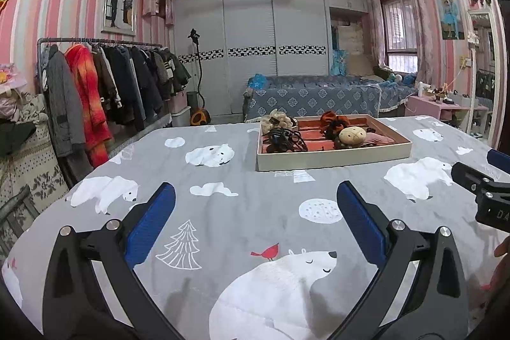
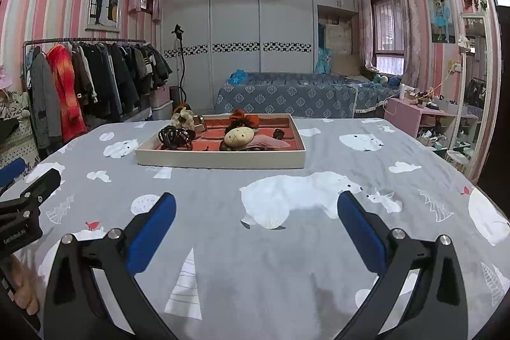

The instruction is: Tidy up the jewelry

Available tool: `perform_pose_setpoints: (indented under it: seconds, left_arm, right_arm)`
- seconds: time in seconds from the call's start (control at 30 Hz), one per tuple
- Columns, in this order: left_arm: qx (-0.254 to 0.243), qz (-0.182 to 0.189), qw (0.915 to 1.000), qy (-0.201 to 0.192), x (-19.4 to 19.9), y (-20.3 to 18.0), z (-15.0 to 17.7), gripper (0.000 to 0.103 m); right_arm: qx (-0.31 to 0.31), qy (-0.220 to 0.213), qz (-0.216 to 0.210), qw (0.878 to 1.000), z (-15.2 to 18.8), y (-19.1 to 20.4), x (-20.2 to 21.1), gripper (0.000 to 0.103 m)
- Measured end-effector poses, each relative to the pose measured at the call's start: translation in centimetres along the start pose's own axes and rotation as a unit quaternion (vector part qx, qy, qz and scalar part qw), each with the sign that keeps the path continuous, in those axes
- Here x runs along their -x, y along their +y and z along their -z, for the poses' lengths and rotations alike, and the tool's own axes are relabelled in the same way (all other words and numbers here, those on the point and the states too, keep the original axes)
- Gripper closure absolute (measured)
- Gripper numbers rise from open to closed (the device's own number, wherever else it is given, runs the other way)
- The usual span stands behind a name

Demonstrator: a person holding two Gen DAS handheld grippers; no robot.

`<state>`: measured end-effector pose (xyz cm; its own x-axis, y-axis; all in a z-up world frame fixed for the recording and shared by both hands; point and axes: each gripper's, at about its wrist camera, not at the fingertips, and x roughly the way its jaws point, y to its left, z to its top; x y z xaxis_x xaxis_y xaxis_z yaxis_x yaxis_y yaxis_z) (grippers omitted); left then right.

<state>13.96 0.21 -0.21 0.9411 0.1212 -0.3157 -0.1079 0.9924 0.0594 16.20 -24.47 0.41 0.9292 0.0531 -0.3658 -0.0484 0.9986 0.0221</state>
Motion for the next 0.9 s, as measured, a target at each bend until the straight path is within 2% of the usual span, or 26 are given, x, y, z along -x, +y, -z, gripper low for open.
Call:
perform_pose_setpoints:
  seconds: [0.23,0.9]
  left_arm:
    - [-0.002,-0.006,0.9999,-0.01,0.2,0.0,0.1,0.005]
    - [-0.001,-0.005,0.9997,-0.025,1.0,0.1,0.1,0.005]
  right_arm:
    - [0.01,-0.021,0.003,1.0,0.0,0.4,0.8,0.004]
    - [-0.003,-0.026,-0.001,1.0,-0.1,0.1,1.2,0.004]
